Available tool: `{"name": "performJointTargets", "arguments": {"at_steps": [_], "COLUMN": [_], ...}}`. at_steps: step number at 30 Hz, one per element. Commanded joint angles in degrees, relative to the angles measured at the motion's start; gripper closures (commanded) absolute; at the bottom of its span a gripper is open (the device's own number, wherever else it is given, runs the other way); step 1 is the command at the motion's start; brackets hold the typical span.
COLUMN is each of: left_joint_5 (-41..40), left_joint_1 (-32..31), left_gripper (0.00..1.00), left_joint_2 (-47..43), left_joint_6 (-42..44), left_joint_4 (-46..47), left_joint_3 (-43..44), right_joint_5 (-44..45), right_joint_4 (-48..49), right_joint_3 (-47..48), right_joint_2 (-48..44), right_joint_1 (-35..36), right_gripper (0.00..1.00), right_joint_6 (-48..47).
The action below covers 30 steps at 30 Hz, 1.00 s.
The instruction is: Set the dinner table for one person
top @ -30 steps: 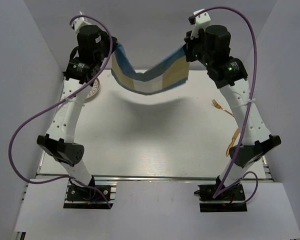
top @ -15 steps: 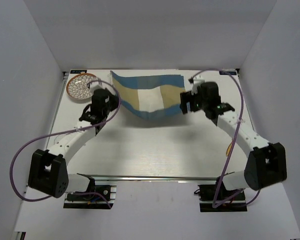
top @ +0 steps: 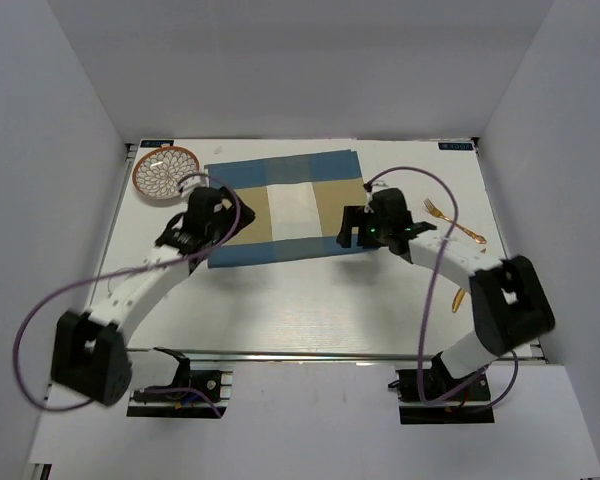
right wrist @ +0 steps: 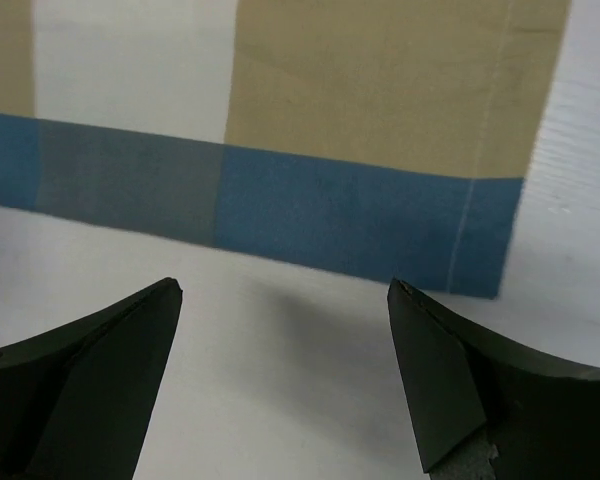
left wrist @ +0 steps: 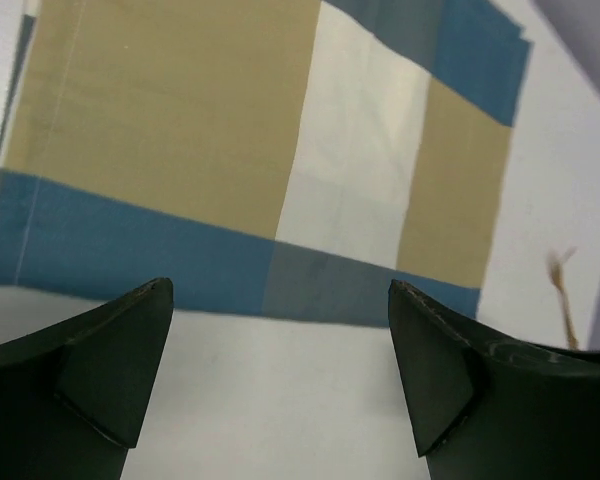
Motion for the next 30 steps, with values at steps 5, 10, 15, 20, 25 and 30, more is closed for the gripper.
{"name": "performJointTargets", "arguments": {"at_steps": [5, 10, 15, 20, 25, 30], "left_joint_5": [-1.1, -4.7, -2.2, 1.7, 3.4, 10.0], "left_joint_1": [1.0, 1.0, 0.5, -0.1, -0.1, -0.1], "left_gripper": [0.02, 0.02, 0.02, 0.02, 0.02, 0.02], "left_joint_2": [30.9, 42.3, 45.8, 48.6, 53.1, 56.7], "left_joint_6": [3.3, 2.7, 2.3, 5.3, 9.0, 11.7], "left_joint_4": [-15.1, -20.4, -19.3, -18.1, -19.4, -17.2], "left_joint_3": [21.8, 28.2, 26.2, 27.1, 32.5, 38.4], "right_joint_5": [2.5, 6.0, 6.3, 4.9, 7.6, 4.3], "right_joint_4": [-2.3, -2.5, -11.3, -12.6, -9.8, -4.5], "right_joint_3": [14.7, 17.9, 26.6, 26.2, 15.2, 2.4], "right_joint_2": [18.4, 19.9, 27.8, 32.9, 28.4, 18.8], "right_joint_1": [2.1, 2.0, 1.3, 0.1, -1.1, -4.8], "right_gripper": [0.11, 0.11, 0.11, 0.11, 0.11, 0.11], "right_joint_6": [7.0, 5.6, 4.5, 5.9, 8.1, 12.1]}}
